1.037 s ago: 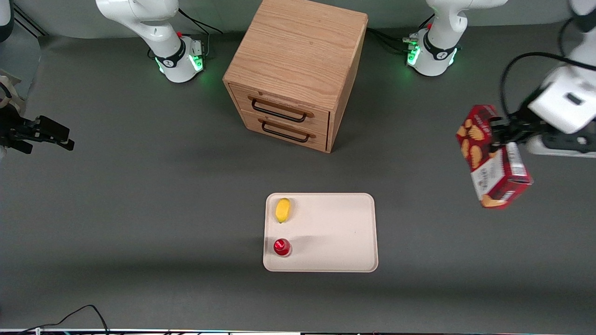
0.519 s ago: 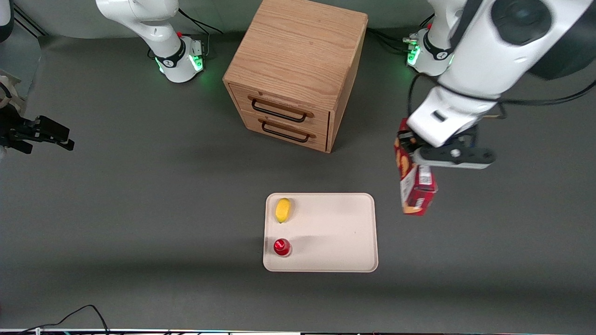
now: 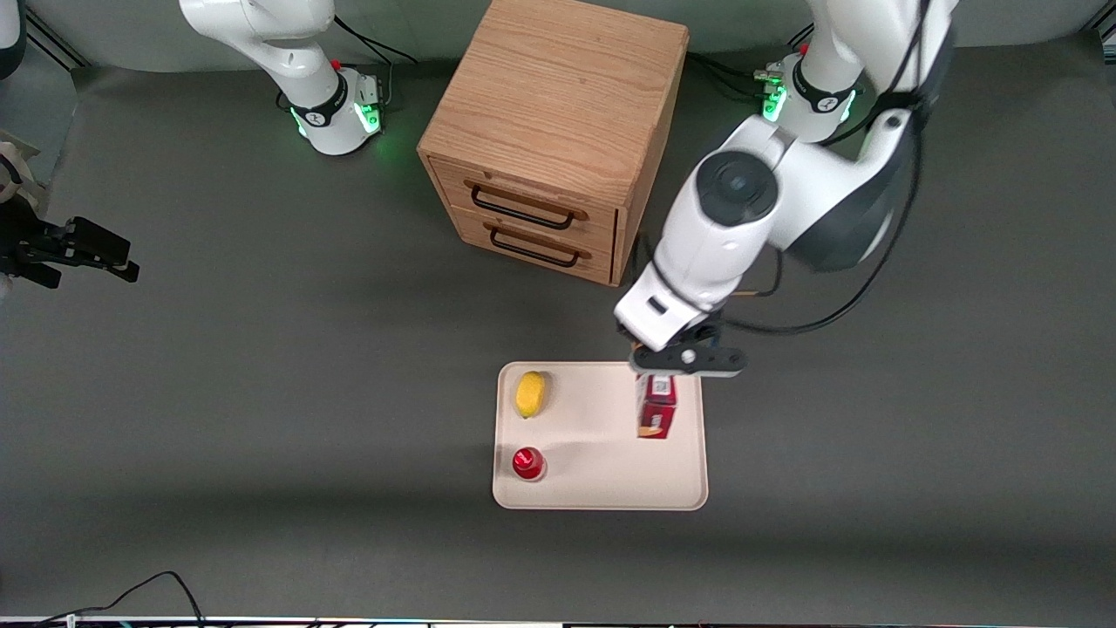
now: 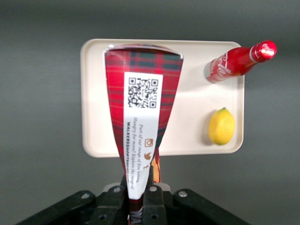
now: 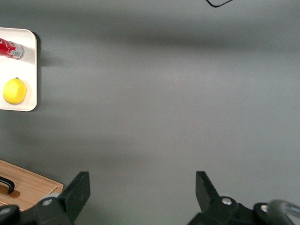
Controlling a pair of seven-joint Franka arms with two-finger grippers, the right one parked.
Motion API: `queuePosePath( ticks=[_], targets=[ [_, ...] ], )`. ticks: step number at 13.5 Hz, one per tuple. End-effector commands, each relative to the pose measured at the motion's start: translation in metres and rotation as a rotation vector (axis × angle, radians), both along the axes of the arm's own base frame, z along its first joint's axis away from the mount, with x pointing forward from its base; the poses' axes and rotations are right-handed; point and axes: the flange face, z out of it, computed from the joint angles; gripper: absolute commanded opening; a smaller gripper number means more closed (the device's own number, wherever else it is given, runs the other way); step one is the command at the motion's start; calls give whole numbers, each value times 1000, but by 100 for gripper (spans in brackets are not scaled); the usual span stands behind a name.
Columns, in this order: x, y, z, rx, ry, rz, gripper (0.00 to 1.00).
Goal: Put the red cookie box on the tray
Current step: 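Carry the box over the white tray beside the red can, then lower the box onto the tray and open the left gripper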
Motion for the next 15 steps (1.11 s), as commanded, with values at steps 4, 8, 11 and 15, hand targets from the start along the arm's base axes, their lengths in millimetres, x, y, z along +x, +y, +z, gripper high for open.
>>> queuePosePath(
  ticks=[4, 8, 11, 15],
  targets=[
    [41, 21, -47, 58, -96, -25, 0],
    [53, 27, -92, 69, -82, -35, 0],
    [57, 33, -118, 85, -69, -47, 0],
    [65, 47, -139, 107, -59, -86, 0]
  ],
)
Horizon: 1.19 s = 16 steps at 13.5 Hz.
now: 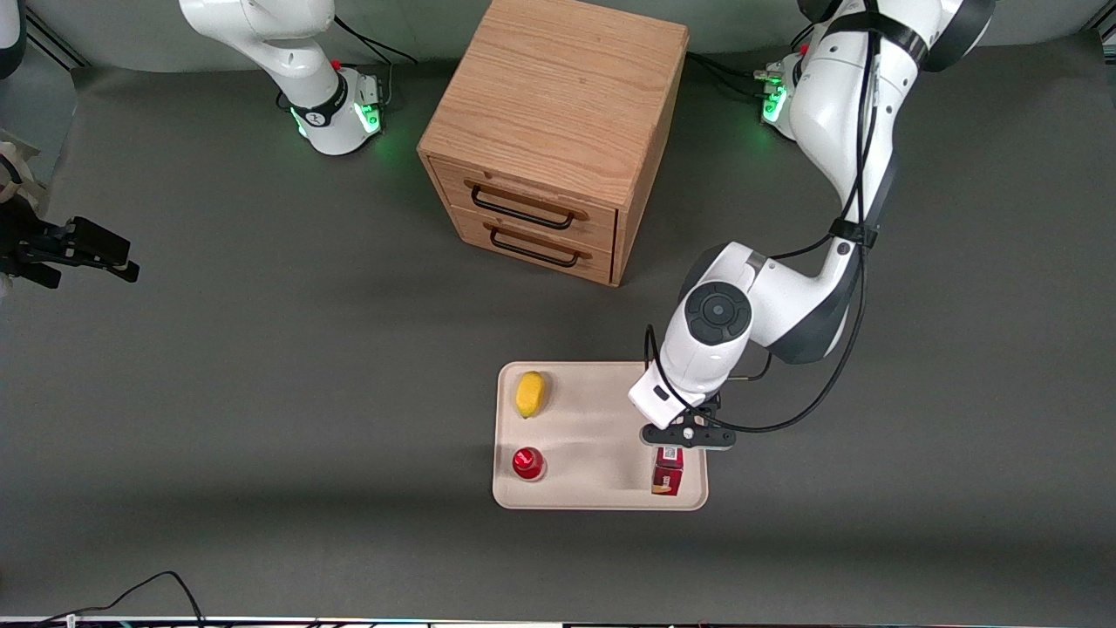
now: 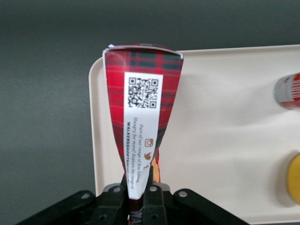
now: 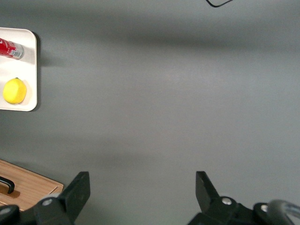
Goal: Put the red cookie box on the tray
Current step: 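Lower the box onto the tray and open the left gripper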
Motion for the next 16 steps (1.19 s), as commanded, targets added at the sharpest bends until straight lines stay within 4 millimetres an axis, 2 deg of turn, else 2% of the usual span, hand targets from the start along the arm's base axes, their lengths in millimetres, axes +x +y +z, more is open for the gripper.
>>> queuePosePath(
  ticks=[1, 10, 11, 12, 13, 14, 16],
  targets=[
    [8, 4, -4, 16, -16, -38, 0],
    [0, -3, -49, 0, 62, -23, 0],
    [0, -4, -48, -1, 60, -26, 13],
    [1, -3, -48, 1, 60, -27, 46],
    [1, -2, -47, 3, 57, -30, 51],
    [2, -1, -45, 2, 56, -29, 62],
    [4, 0, -37, 5, 55, -28, 65]
  ],
)
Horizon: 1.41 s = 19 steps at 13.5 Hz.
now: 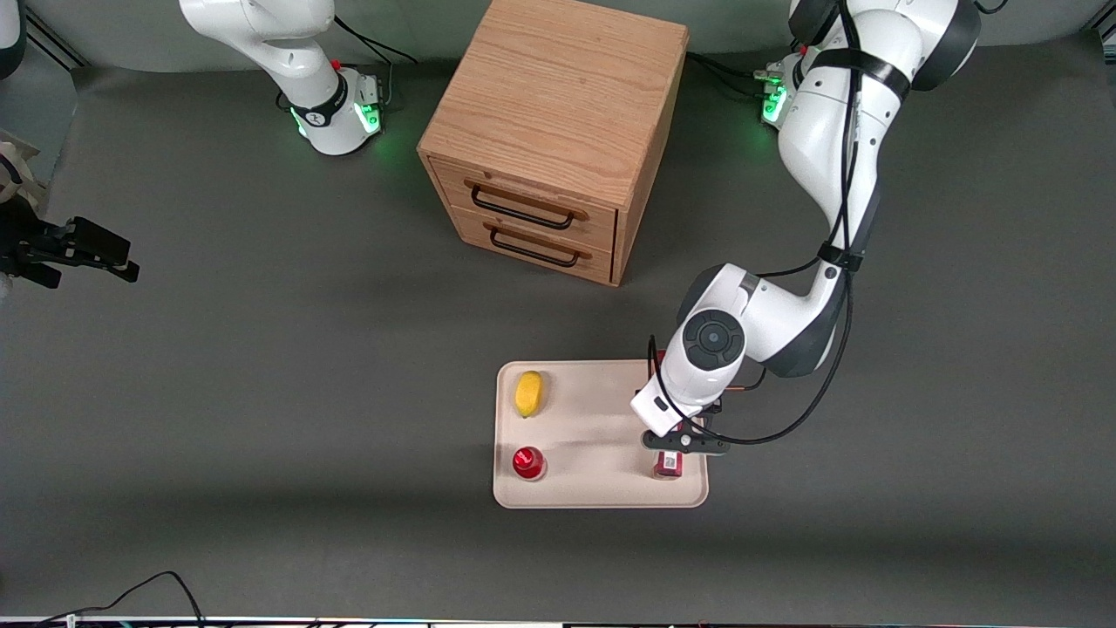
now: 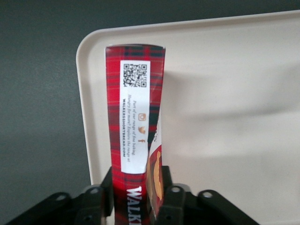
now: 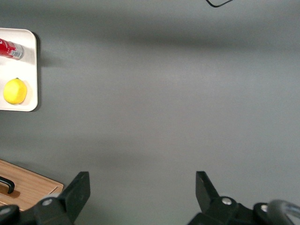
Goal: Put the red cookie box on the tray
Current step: 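Lower the box onto the tray and open the left gripper, then raise the open left gripper away from the tray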
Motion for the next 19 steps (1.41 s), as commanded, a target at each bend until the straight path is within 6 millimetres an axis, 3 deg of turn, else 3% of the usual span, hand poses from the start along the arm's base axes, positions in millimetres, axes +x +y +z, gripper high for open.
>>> queuePosePath(
  ticks=[1, 2, 3, 6, 8, 11, 13, 16, 19],
  targets=[
    [5, -2, 14, -2, -9, -17, 73],
    [8, 0, 21, -3, -16, -15, 78],
    [10, 1, 27, -5, -20, -10, 90],
    [17, 6, 65, -4, -30, 0, 96],
    [21, 17, 101, -10, -65, -15, 100],
    [19, 47, 191, -16, -135, -59, 100],
    [7, 72, 252, -3, -147, -92, 100],
    [-24, 110, 345, -7, -184, -63, 100],
    [-63, 152, 417, 15, -187, -88, 100]
  ],
)
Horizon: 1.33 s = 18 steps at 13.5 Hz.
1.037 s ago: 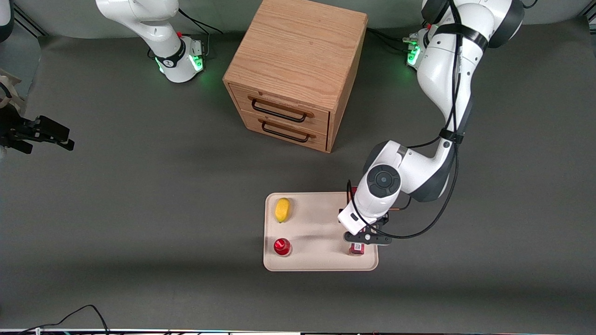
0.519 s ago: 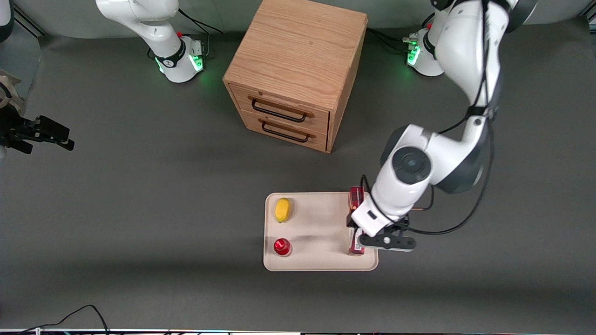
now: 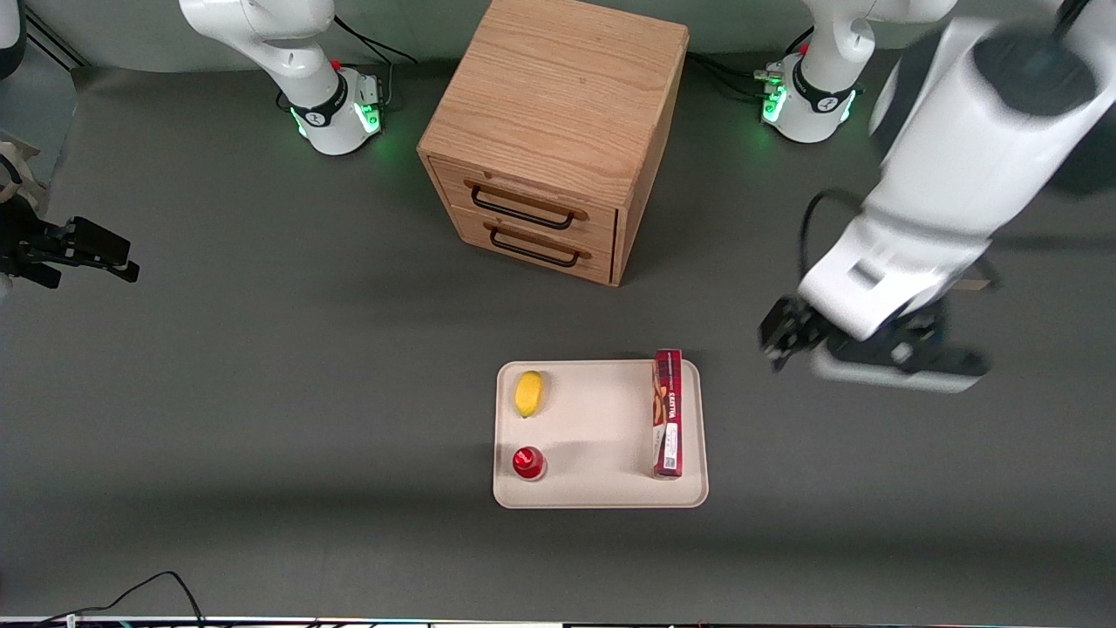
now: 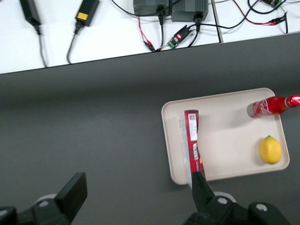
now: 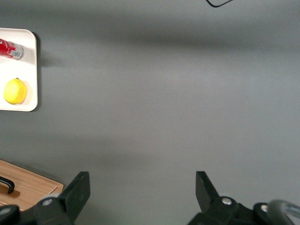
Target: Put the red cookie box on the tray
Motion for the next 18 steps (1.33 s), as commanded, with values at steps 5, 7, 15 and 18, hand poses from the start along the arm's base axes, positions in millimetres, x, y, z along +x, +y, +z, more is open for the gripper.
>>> queuePosePath(
  ticks=[5, 7, 15, 18],
  targets=[
    [-70, 114, 99, 50, 29, -93, 100],
    [-81, 148, 100, 76, 89, -92, 100],
    [-89, 214, 88, 90, 166, -64, 100],
    [-87, 223, 87, 88, 164, -40, 100]
  ],
)
